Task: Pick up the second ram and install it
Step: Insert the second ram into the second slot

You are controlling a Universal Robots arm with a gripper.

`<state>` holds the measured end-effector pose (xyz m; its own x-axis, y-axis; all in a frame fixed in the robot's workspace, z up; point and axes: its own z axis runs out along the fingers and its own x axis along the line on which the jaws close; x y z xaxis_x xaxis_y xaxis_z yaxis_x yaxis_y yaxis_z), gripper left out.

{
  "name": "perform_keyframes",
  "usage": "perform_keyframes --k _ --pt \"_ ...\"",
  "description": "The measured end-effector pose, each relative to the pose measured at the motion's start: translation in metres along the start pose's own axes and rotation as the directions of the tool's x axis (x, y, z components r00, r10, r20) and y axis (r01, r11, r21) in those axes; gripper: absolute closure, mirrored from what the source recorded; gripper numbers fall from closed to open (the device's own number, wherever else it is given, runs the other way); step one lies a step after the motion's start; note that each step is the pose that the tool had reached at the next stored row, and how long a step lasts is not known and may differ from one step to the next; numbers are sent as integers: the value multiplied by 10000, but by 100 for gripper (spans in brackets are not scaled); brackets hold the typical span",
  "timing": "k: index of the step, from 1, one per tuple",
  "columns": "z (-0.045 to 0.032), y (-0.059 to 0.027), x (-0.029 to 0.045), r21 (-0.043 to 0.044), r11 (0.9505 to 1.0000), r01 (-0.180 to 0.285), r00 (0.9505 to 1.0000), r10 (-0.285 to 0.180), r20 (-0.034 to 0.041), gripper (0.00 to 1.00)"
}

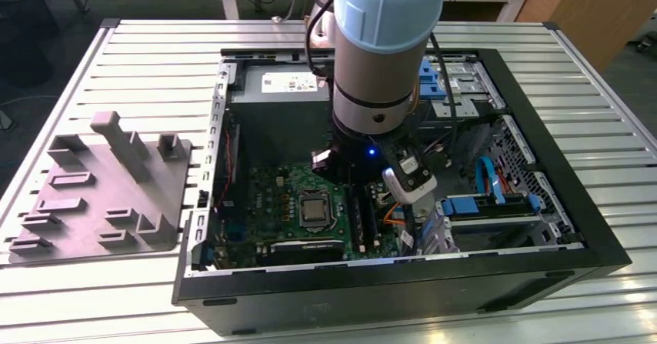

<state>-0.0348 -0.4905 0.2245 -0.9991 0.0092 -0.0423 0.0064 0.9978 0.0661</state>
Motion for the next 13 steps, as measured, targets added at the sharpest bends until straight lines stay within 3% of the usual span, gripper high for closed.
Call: perform_keyframes --k 13 --pt "6 -1 -1 1 10000 -47 10000 47 4 89"
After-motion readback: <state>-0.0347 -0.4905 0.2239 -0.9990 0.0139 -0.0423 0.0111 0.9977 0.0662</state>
